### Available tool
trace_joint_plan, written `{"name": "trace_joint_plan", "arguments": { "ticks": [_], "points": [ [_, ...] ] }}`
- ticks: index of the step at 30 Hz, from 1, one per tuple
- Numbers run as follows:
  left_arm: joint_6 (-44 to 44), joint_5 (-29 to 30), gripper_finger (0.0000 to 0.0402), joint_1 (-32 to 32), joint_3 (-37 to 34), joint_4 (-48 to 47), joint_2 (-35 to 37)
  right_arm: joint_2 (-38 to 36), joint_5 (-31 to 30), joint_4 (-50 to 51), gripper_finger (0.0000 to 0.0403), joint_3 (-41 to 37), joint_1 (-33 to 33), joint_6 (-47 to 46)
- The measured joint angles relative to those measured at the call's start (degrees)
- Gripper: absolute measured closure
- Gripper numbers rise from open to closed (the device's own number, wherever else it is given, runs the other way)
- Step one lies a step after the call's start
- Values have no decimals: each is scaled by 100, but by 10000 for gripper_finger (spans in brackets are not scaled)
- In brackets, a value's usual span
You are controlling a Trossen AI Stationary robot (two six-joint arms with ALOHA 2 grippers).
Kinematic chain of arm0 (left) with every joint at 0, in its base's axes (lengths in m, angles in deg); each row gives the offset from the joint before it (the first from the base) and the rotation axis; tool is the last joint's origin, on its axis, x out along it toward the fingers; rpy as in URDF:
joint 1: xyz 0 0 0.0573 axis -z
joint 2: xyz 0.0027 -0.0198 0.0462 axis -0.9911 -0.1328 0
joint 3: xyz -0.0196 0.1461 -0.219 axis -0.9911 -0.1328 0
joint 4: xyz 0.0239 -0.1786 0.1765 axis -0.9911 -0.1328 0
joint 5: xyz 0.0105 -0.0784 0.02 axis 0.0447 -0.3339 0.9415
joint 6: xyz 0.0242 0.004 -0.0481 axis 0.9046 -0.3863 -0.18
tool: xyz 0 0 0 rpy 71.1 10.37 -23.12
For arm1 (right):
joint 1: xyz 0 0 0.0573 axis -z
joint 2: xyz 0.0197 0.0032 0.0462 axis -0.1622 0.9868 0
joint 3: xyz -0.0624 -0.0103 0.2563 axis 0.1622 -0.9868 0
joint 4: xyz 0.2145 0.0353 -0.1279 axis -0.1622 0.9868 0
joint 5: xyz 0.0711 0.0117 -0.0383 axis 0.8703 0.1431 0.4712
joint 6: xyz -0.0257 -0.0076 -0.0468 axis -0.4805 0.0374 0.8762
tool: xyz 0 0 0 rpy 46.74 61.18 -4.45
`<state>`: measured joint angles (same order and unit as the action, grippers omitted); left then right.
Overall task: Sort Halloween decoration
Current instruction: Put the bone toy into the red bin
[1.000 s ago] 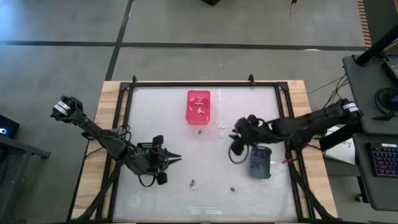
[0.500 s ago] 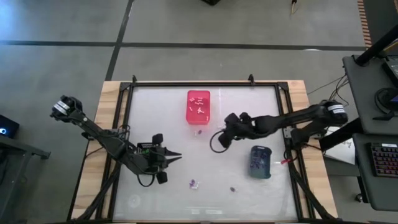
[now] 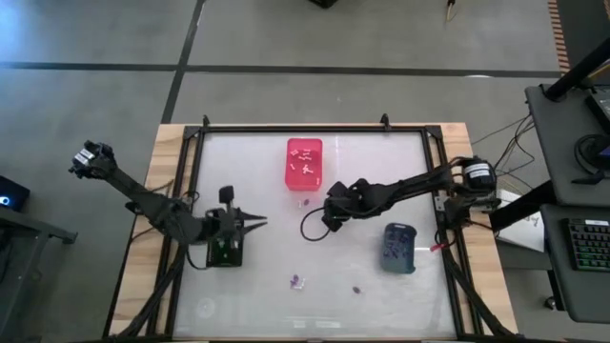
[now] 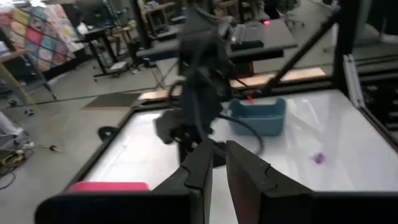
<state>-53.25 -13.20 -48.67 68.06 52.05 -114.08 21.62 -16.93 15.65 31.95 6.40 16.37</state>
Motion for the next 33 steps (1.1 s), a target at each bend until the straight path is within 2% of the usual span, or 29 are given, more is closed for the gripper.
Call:
{"name": "trace_joint_plan", "arguments": {
  "ticks": [4,7,11,15,21,33],
  "points": [
    [54,-5,373,-278,-135,5,349,158,13,87,267,175,0,4],
    [-99,-213,373,-603,-322,28,557,171,260,75,267,215,67,-3],
    [-667,-645,373,-1124,-599,33,663,169,614,93,266,200,216,-50],
    [-1236,-650,373,-1443,-869,27,623,171,887,81,269,170,299,-62],
    [-1393,-809,373,-1459,-1127,294,601,176,896,33,278,53,316,-60],
    [-1421,-811,373,-1459,-1058,362,591,178,894,-609,289,-327,380,-37]
  ]
}}
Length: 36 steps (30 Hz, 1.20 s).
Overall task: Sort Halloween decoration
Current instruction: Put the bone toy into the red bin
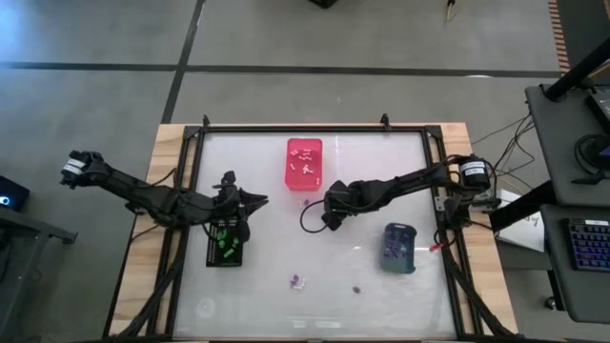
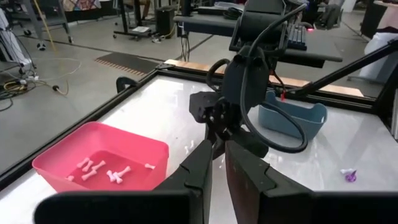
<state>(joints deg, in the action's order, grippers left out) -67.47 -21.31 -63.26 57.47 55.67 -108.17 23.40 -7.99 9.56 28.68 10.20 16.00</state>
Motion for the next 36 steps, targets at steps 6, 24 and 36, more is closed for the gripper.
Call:
{"name": "trace_joint_plan", "arguments": {
  "ticks": [6,24,36],
  "points": [
    [0,0,373,0,0,-1,-8,0,2,-320,315,-200,0,37],
    [-19,0,373,0,0,8,-15,-190,309,-235,394,-235,31,437],
    [-214,-4,373,2,-13,26,-235,-807,280,68,394,874,446,2097]
  ]
}}
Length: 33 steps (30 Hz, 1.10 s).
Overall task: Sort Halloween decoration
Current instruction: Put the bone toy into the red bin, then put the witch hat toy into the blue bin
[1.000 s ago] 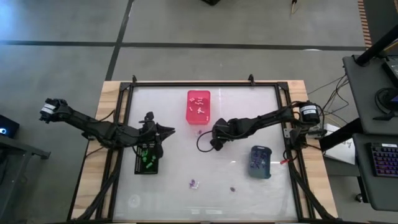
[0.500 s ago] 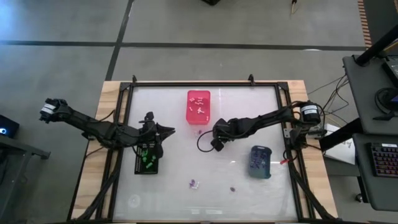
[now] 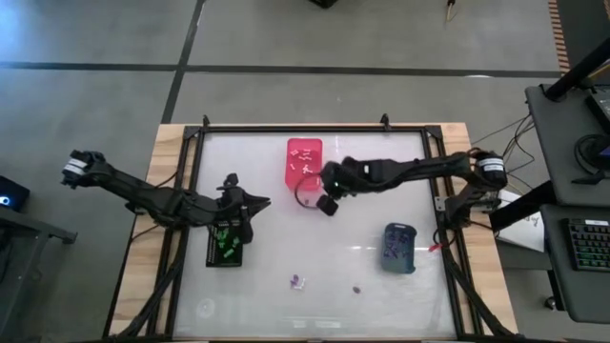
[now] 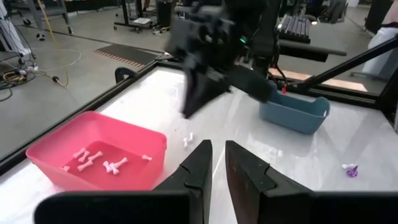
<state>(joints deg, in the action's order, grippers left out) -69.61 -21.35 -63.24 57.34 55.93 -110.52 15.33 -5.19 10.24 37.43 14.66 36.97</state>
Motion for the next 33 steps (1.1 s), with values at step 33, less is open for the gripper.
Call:
{"name": "trace_joint_plan", "arguments": {
  "ticks": [33],
  "points": [
    [127,1,373,55,-7,278,-533,1002,484,-2137,315,134,953,3140]
  ]
}}
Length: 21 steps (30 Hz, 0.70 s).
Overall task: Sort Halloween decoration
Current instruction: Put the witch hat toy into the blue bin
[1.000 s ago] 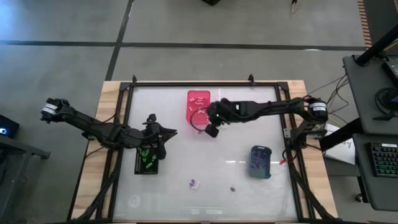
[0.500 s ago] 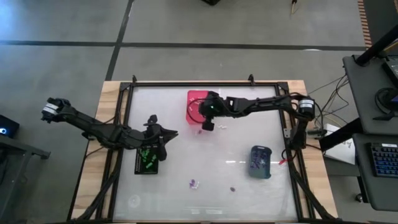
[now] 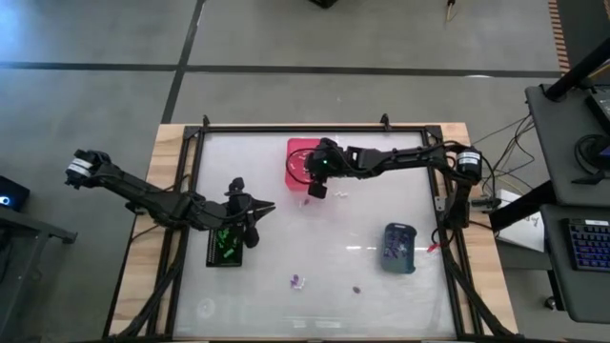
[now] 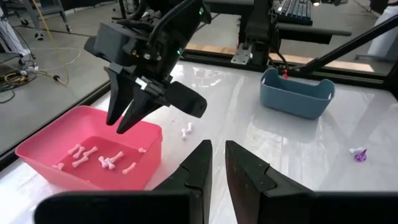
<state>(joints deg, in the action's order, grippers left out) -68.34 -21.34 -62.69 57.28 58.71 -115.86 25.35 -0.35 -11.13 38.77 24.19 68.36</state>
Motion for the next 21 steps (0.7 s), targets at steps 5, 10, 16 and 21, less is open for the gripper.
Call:
{"name": "trace_joint_plan", "arguments": {
  "ticks": [5,10,16,21],
  "points": [
    [0,1,373,0,0,112,-16,-110,1,24,283,25,-7,-235],
    [-21,1,373,0,-1,113,-16,-495,104,285,284,92,-99,-603],
    [-59,0,373,0,-2,114,-23,-1201,292,767,296,-12,-562,-848],
    [-147,-1,373,0,-4,236,-205,-1747,244,894,307,-276,-1126,-1210]
  ]
}}
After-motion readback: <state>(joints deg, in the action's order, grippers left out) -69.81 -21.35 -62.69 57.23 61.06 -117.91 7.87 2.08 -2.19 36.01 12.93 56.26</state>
